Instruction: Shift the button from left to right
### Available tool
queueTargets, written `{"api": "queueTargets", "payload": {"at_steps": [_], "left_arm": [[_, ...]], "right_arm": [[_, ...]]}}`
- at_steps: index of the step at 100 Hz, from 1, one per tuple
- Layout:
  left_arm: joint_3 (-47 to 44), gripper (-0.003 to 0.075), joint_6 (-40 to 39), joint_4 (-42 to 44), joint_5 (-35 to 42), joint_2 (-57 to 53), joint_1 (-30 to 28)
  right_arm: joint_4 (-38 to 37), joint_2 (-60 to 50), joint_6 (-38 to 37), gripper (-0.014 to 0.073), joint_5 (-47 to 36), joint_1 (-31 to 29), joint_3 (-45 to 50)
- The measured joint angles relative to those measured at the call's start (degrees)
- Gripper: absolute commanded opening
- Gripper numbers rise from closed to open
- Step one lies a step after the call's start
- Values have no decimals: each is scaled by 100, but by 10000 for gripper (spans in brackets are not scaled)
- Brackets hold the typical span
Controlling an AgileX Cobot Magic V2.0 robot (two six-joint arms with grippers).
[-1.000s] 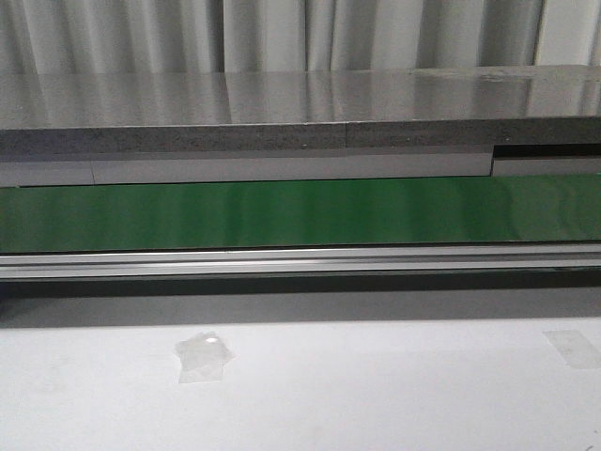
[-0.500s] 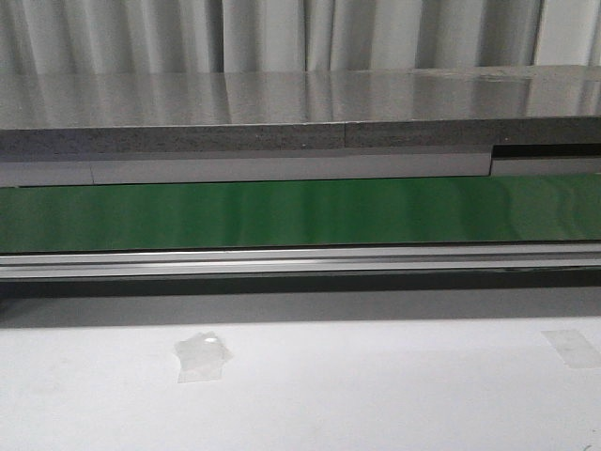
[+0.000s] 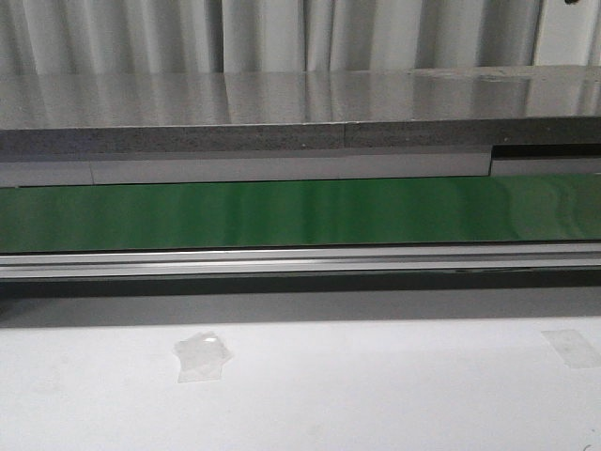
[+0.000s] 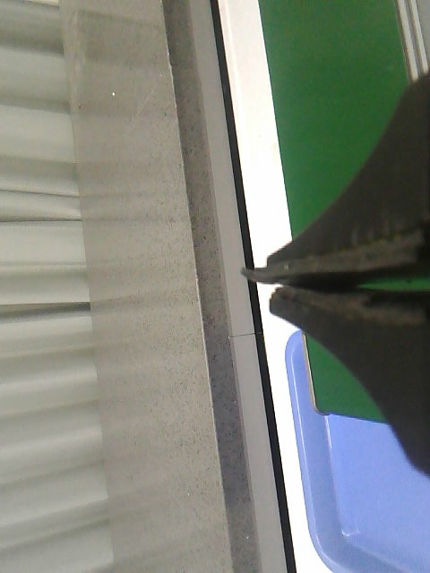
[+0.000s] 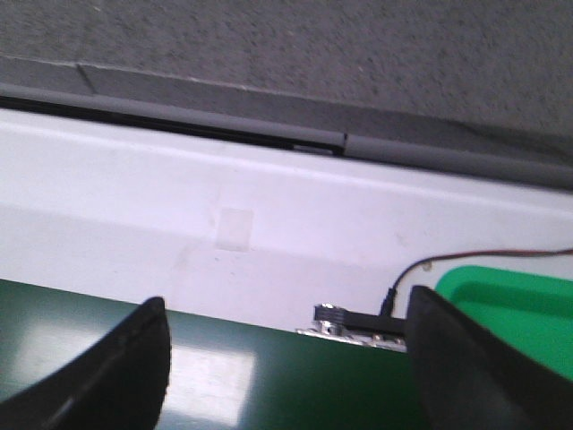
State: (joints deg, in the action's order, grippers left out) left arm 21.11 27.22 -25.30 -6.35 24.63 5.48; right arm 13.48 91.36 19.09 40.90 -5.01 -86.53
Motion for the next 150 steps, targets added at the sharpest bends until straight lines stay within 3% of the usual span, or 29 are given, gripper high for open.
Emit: {"api": "queueTargets", "payload": {"at_steps": [25, 67, 96, 122, 150], "left_arm": [[0, -20, 0, 0, 0, 0, 0], [0, -20, 0, 0, 0, 0, 0], [0, -20, 0, 0, 0, 0, 0], [0, -20, 0, 0, 0, 0, 0], [0, -20, 0, 0, 0, 0, 0]], "right_arm": [[12, -868, 0, 540, -496, 517, 666], [92, -3225, 4, 540, -2177, 794, 3755], [240, -5004, 4, 540, -2753, 794, 5483], [560, -6182, 4, 540, -2762, 794, 6079], [581, -6333, 14, 507, -2601, 794, 6116]]}}
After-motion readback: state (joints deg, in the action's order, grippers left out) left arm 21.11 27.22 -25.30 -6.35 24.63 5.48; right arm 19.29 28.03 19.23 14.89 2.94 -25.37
